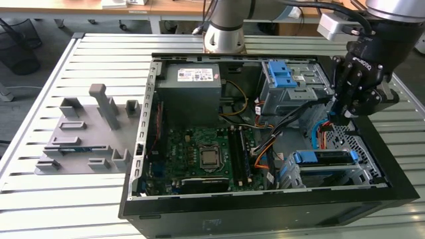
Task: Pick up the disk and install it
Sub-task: 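Insert the first disk wire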
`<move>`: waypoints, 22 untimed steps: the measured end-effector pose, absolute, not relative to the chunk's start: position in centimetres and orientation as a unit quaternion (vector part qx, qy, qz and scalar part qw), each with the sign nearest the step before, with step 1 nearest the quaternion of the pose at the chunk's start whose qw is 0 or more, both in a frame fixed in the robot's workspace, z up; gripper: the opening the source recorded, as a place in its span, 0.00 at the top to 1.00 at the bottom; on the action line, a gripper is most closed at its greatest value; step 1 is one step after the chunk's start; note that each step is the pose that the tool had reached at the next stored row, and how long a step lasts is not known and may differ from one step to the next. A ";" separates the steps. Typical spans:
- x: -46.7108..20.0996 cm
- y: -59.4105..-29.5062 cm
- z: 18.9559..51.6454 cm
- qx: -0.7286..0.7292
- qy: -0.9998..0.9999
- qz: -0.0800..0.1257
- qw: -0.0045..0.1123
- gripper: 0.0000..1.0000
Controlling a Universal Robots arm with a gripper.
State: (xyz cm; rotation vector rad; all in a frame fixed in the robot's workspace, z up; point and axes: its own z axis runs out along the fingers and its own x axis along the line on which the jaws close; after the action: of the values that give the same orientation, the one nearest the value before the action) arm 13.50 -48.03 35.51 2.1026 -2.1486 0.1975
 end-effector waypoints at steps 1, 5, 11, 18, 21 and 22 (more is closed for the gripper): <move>13.5 -48.0 35.5 0.696 -0.712 0.066 0.064 0.67; 13.5 -48.0 35.3 0.696 -0.712 0.068 0.067 0.67; 13.5 -48.0 35.2 0.695 -0.711 0.075 0.074 0.67; 13.5 -47.8 35.2 0.694 -0.709 0.089 0.088 0.67; 13.5 -47.7 35.2 0.693 -0.709 0.092 0.091 0.69; 13.5 -47.7 35.2 0.693 -0.709 0.093 0.091 0.69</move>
State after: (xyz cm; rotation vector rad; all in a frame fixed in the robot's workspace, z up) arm 13.50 -47.69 35.25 2.0595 -2.1066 0.2761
